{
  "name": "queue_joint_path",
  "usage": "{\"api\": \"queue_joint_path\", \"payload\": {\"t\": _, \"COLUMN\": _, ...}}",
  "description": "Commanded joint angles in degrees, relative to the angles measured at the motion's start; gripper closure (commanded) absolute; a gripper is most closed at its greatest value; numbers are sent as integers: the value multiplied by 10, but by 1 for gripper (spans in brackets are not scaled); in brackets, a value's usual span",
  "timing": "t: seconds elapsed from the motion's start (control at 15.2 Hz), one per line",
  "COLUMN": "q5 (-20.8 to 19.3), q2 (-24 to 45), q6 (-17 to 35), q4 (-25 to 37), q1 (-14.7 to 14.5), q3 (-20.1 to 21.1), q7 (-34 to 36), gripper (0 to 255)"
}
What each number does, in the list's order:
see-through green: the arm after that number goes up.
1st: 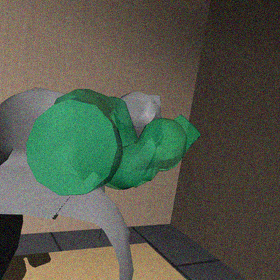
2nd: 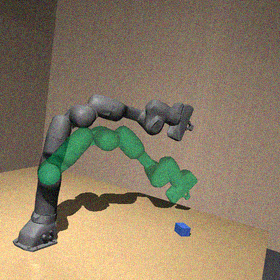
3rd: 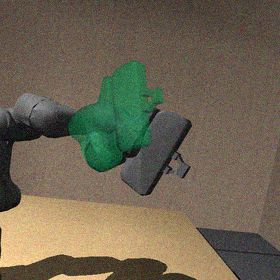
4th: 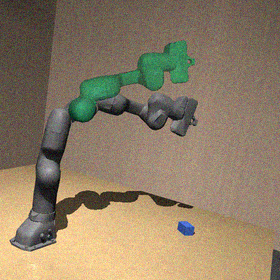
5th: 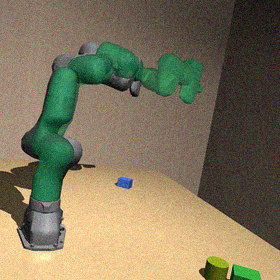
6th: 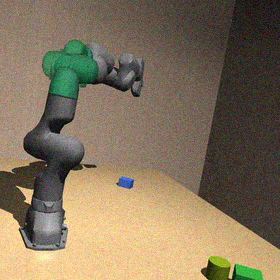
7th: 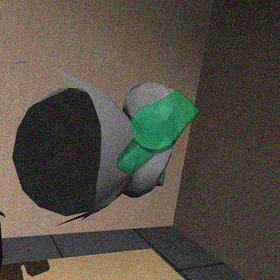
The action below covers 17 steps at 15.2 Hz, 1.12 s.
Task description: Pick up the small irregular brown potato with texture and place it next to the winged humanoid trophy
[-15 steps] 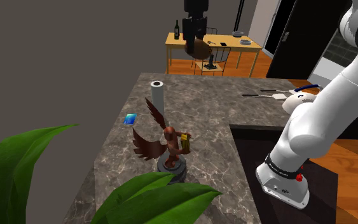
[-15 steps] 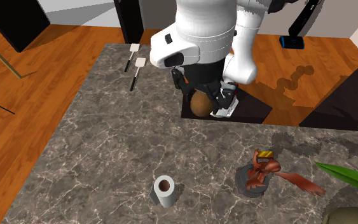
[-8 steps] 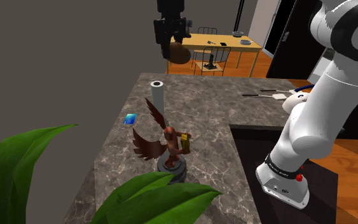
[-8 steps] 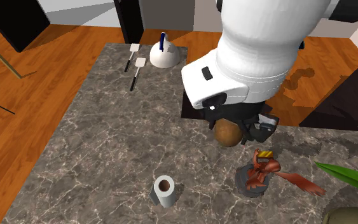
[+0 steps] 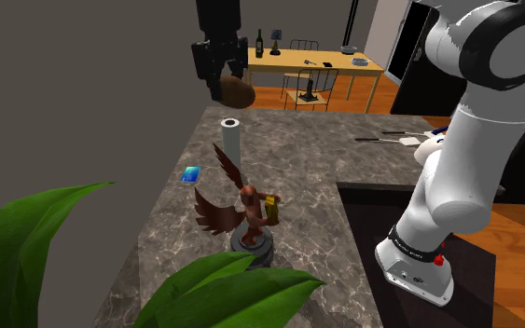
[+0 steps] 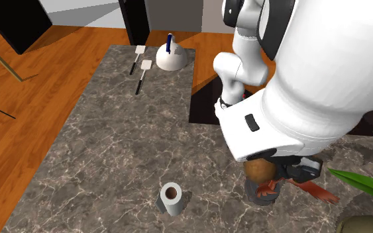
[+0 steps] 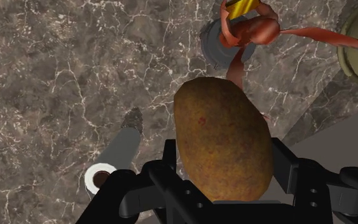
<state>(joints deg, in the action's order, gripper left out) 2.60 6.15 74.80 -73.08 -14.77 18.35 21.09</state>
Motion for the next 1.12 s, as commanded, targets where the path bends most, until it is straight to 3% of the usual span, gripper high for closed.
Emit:
{"api": "queue_joint_path", "payload": {"t": 0.0, "q5": 2, "q2": -7, "q6": 19, "q4": -26, "q1": 1, "q3": 0, "q7": -1, "gripper": 255}}
{"api": "queue_joint_path", "payload": {"t": 1.06, "q5": 15, "q2": -53, "q6": 157, "q4": -208, "q1": 8, "q3": -5, "q7": -20, "gripper": 255}}
